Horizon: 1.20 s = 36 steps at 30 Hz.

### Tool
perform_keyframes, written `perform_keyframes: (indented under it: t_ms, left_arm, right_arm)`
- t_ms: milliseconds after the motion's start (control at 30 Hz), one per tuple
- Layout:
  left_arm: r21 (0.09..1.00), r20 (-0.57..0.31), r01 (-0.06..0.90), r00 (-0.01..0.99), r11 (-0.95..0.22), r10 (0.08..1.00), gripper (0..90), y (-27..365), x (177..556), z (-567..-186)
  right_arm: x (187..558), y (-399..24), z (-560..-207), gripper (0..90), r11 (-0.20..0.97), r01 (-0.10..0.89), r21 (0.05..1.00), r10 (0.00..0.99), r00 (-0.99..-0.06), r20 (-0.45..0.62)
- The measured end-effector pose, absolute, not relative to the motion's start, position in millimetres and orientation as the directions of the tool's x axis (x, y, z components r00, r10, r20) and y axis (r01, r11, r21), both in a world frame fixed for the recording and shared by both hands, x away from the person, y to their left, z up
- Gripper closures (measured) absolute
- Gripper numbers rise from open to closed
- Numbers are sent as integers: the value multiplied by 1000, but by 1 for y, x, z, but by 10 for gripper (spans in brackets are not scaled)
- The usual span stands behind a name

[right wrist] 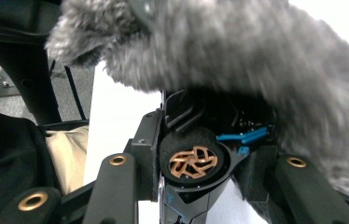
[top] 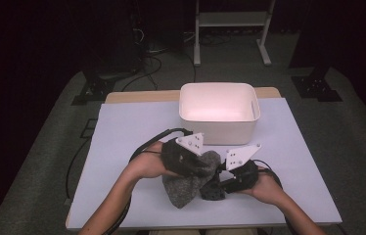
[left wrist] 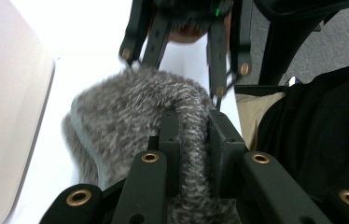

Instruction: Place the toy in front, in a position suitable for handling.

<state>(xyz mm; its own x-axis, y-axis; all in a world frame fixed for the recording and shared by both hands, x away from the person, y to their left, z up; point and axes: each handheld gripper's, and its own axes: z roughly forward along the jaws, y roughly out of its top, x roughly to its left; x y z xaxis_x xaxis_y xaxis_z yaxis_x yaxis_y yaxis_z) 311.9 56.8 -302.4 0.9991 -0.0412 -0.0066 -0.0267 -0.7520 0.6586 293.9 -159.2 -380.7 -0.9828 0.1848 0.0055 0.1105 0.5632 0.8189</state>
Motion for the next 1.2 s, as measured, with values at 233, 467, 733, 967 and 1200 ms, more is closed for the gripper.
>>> perform_keyframes:
  t_ms: [233,467,733,967,1200]
  left_arm:
    - [668,-40,20,999,-744,-10,774,71,319,-316]
    - [660,-24,17,1000,-751,1,772,81,316,-306]
    - [650,7,27,999,-759,42,771,100,316,-294]
    - [671,-23,54,998,-739,52,772,105,318,-305]
    - [665,-15,18,1000,-746,11,772,87,316,-304]
  right_arm:
    - [295,-169,-381,568,553,133,822,202,-979,22]
    - [297,-152,-379,570,548,114,829,181,-983,15]
    - [305,-125,-376,569,529,88,844,162,-987,2]
    - [309,-118,-379,567,544,99,833,153,-988,17]
    - [313,-124,-367,489,574,127,809,148,-988,50]
